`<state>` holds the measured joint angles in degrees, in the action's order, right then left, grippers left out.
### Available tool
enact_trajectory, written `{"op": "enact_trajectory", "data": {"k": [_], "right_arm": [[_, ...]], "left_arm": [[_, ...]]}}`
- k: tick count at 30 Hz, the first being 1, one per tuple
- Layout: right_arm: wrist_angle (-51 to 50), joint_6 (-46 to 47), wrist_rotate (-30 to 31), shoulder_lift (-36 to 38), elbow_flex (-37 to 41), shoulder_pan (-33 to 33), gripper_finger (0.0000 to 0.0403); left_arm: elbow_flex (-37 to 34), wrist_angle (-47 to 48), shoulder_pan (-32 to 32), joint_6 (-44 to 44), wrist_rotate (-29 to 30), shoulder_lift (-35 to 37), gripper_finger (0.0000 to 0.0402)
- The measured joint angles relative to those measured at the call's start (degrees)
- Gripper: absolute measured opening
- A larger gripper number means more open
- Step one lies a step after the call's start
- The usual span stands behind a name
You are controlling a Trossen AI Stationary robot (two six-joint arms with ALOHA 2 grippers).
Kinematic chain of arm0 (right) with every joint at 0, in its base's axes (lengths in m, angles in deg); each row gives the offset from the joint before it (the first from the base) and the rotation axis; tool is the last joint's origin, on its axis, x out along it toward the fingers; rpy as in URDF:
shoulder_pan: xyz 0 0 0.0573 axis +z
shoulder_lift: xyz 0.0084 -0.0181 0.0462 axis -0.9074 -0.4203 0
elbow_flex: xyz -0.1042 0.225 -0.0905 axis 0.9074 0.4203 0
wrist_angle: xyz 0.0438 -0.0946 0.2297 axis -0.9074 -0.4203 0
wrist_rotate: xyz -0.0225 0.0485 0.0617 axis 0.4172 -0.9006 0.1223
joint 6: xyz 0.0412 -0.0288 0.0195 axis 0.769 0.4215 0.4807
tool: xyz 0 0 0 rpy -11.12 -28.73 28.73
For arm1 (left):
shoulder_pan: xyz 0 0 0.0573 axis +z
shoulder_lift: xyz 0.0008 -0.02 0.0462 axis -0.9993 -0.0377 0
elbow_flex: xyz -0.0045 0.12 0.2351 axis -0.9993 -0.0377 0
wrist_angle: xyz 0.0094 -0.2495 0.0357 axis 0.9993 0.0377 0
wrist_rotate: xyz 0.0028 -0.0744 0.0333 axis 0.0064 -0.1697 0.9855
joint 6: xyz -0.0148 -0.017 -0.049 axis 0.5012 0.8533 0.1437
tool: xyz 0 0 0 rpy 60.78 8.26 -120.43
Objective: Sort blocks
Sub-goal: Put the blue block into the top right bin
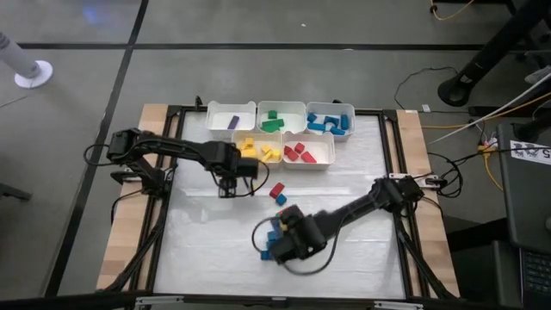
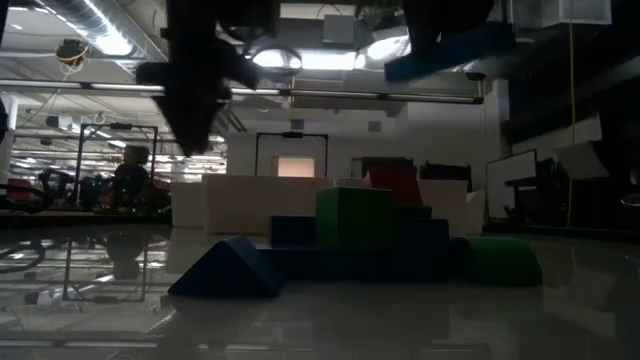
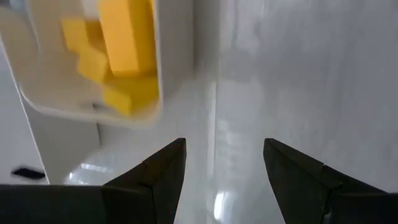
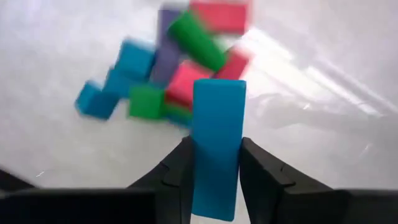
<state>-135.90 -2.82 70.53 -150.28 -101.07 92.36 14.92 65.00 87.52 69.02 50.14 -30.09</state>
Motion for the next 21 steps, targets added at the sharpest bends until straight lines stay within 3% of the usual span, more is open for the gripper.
{"op": "enact_trajectory", "data": {"k": [8,15,21], "right_arm": [[0.7,-20.0,9.2,7.0,-0.5,-8.4,0.0102],[0.7,-40.1,13.8,13.1,-0.5,-17.1,0.0102],[0.7,-57.7,15.7,17.2,-0.6,-28.4,0.0102]], "left_arm": [[-0.6,5.5,-4.4,6.6,0.0,1.5,0.0203],[-4.0,4.8,-6.3,17.2,0.0,11.1,0.0203],[-5.3,0.3,-9.1,28.5,0.0,17.9,0.0203]]}}
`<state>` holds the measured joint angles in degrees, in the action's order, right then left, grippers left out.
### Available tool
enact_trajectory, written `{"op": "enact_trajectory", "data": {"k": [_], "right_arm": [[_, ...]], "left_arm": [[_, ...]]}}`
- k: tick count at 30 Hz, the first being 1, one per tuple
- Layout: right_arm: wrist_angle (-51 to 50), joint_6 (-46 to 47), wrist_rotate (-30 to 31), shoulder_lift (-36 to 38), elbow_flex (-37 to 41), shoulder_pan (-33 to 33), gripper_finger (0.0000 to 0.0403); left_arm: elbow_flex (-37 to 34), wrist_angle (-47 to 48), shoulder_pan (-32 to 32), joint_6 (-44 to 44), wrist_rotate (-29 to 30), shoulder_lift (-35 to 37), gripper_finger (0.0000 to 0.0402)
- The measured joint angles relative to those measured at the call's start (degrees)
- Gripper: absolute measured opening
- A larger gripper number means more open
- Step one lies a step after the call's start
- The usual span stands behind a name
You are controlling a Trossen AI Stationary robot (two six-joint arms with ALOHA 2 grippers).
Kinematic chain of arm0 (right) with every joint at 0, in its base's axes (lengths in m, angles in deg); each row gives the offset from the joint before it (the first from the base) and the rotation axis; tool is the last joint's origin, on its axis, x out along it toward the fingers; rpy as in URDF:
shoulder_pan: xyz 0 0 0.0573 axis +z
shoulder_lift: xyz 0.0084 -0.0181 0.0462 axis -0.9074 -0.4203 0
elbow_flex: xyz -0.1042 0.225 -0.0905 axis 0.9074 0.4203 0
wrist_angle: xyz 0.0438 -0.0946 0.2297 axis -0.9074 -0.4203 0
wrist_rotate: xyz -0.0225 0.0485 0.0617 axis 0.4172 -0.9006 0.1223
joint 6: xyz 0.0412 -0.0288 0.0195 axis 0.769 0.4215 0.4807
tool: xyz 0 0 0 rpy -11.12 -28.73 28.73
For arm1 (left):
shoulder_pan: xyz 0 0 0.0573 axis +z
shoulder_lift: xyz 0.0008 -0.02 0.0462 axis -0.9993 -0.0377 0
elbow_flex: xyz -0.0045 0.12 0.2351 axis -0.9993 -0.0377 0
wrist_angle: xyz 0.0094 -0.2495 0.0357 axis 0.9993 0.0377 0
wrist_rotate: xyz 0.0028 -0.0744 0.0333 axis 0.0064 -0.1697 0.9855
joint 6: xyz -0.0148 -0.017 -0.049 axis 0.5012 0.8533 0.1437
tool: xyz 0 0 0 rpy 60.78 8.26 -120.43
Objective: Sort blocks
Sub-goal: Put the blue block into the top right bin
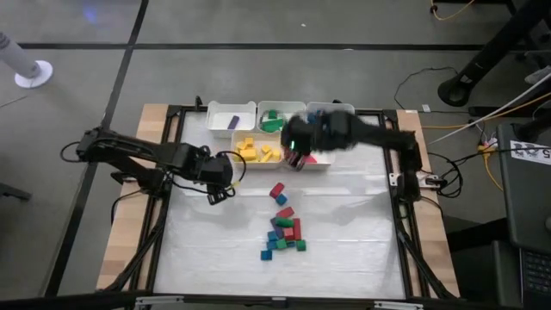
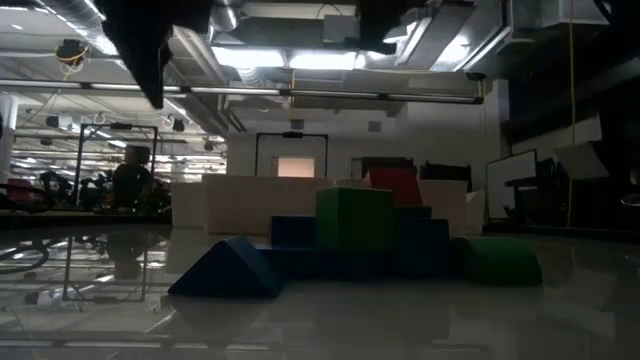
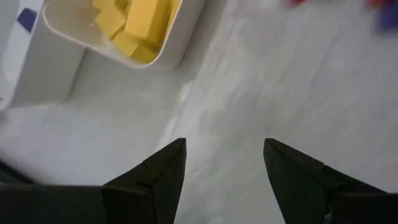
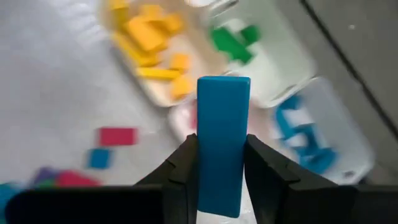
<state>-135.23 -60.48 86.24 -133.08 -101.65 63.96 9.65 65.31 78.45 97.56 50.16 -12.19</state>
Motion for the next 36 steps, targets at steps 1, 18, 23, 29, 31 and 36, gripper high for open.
{"op": "enact_trajectory", "data": {"k": [1,18,23,29,31,36], "right_arm": [[0.0,-2.4,-0.4,0.3,0.0,-2.3,0.0102],[0.4,-16.4,-19.5,0.3,19.0,-34.8,0.0123],[2.6,-16.4,-19.5,0.3,26.8,-38.1,0.0140],[11.4,-16.4,-17.7,0.3,32.1,-39.6,0.0144],[13.8,-16.5,-17.8,0.3,32.8,-39.8,0.0144],[16.0,-16.4,-17.8,0.3,32.8,-39.7,0.0144]], "left_arm": [[0.0,-1.2,-0.5,1.6,0.0,0.6,0.0203],[0.0,-30.2,-5.4,7.6,0.2,-5.2,0.0203],[0.0,-35.2,-5.9,7.7,0.2,-9.3,0.0203],[0.0,-36.1,-8.6,10.5,0.2,-12.8,0.0203],[0.0,-36.2,-9.6,12.1,0.2,-13.5,0.0203],[0.0,-39.9,-13.4,16.0,0.2,-14.2,0.0203]]}}
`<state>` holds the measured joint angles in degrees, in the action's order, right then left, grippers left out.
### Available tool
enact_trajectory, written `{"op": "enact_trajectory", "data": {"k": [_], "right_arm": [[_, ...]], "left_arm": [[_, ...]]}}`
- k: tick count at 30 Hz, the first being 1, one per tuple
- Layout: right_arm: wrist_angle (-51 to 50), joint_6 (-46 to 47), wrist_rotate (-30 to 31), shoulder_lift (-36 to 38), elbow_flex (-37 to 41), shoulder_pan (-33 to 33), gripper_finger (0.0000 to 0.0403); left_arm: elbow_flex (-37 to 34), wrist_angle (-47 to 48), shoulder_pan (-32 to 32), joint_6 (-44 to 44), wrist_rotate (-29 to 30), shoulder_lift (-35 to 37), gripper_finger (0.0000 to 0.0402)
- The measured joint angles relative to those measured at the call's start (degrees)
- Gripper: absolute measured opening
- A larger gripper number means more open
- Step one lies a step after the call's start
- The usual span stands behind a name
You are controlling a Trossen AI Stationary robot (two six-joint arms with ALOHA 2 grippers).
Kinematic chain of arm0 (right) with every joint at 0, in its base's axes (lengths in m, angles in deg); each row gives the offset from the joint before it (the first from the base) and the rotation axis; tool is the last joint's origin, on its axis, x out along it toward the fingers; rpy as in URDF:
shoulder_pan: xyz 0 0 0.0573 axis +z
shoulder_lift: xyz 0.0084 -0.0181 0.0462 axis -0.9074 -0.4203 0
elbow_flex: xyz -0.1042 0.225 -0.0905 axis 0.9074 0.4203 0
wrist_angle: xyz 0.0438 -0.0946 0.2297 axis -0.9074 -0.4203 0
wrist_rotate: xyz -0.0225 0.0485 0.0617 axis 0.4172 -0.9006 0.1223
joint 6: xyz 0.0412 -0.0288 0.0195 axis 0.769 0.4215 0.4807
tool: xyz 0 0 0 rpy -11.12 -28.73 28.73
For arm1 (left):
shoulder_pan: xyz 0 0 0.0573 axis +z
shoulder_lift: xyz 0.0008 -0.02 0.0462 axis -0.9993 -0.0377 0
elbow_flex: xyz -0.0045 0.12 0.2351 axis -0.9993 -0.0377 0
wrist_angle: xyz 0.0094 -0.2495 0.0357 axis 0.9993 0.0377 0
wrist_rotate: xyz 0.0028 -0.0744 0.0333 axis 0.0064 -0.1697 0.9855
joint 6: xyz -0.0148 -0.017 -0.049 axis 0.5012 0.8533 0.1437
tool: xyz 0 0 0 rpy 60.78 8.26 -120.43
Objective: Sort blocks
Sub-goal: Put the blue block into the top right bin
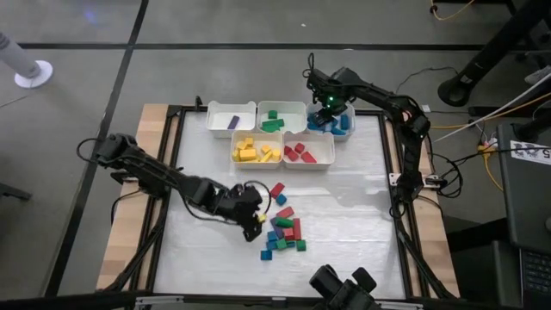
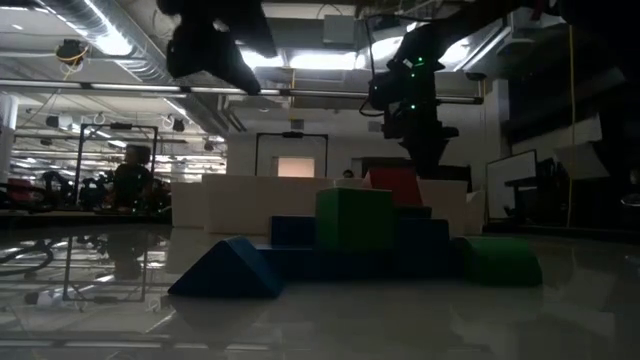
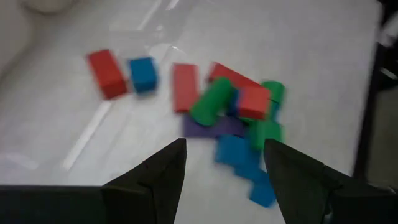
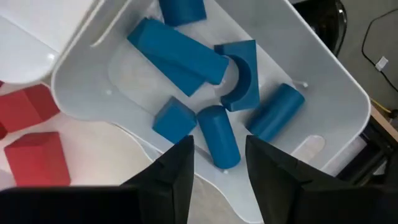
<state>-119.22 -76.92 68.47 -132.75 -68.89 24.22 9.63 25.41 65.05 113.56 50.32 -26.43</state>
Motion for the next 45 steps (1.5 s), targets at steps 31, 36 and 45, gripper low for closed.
{"op": "enact_trajectory", "data": {"k": [31,36,45], "right_arm": [[-1.3,0.0,-1.0,0.0,-0.2,0.0,0.0145],[-3.1,-1.6,-1.3,0.0,-0.3,0.1,0.0145],[-9.6,-5.5,-1.6,3.9,-7.2,0.1,0.0145]], "left_arm": [[0.0,-20.3,-11.7,-7.5,2.1,-25.2,0.0203],[0.2,-20.5,-11.8,-7.5,2.7,-25.9,0.0196],[-0.1,-20.6,-11.3,-9.2,0.4,-22.5,0.0115]]}}
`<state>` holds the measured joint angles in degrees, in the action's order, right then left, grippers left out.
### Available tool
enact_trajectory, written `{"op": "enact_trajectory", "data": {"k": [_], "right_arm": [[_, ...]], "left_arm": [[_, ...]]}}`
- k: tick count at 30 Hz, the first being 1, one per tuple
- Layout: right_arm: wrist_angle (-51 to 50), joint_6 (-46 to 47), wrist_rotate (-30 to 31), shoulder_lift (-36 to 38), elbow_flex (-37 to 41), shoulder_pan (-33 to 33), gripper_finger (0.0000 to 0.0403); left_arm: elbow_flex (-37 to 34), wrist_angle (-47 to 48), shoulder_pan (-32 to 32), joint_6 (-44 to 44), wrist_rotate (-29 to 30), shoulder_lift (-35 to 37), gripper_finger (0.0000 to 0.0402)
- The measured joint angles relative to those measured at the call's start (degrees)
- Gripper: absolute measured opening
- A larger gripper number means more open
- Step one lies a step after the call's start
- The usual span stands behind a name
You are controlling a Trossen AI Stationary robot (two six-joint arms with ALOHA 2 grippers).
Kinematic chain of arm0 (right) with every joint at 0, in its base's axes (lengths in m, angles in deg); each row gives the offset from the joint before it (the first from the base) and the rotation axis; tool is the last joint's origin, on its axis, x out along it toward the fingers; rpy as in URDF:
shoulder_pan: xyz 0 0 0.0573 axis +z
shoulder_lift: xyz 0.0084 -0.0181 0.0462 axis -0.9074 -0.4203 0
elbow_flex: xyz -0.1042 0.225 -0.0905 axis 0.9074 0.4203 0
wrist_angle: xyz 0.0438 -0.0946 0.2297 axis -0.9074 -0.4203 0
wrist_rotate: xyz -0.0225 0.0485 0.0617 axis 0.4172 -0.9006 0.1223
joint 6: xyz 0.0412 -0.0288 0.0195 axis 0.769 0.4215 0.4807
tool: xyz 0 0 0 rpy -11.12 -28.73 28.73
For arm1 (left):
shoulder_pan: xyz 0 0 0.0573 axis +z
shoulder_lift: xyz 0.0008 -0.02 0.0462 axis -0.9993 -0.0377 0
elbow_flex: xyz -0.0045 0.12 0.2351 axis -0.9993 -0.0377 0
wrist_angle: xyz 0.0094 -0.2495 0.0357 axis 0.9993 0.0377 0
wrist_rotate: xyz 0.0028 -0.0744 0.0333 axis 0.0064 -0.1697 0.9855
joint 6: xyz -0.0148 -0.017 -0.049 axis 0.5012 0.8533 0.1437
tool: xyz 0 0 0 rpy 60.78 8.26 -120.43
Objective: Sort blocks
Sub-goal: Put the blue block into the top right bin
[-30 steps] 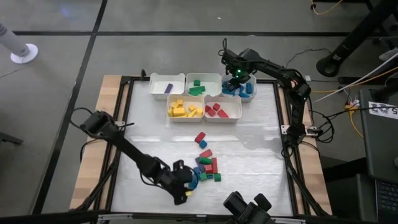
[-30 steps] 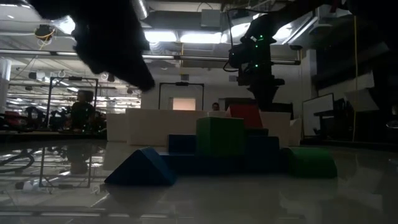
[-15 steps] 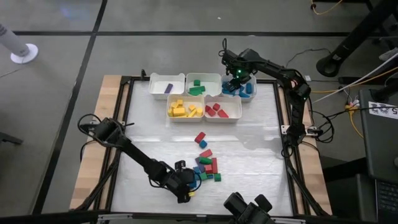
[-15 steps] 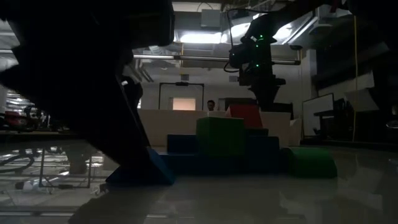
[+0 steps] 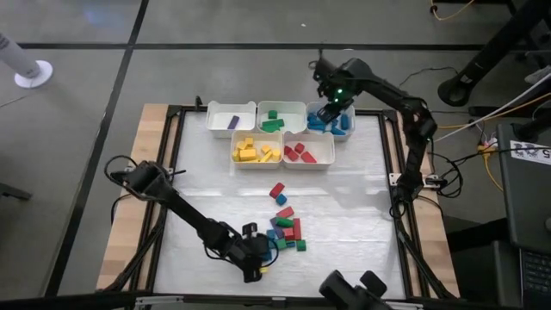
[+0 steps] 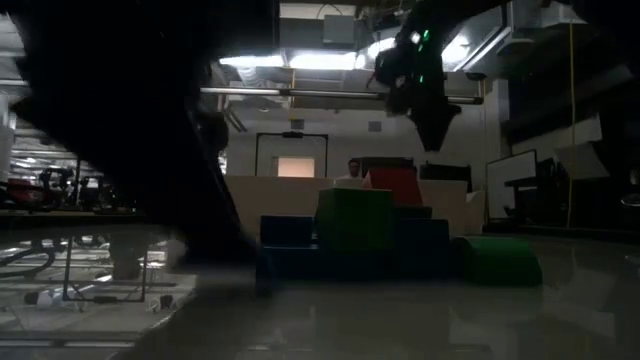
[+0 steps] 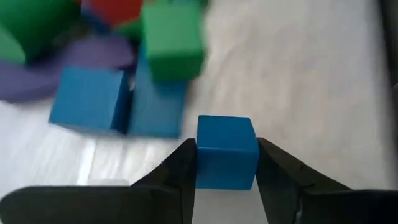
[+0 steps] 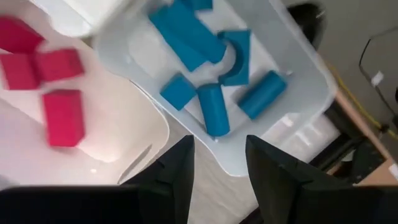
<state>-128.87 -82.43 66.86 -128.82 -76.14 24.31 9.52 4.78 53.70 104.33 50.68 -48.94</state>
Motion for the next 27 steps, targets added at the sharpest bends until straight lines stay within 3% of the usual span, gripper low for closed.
{"op": "enact_trajectory", "data": {"k": [12,20,27], "right_arm": [[-2.0,4.4,-6.7,16.3,-3.9,2.5,0.0145],[-1.9,10.9,-6.9,24.0,-3.9,15.5,0.0145],[-1.5,20.2,-2.8,25.3,-3.9,29.7,0.0145]], "left_arm": [[0.1,10.1,6.4,-17.1,-1.5,17.1,0.0115],[0.1,14.2,17.2,-33.2,1.4,24.5,0.0120],[0.1,0.3,30.5,-46.1,0.2,22.6,0.0123]]}}
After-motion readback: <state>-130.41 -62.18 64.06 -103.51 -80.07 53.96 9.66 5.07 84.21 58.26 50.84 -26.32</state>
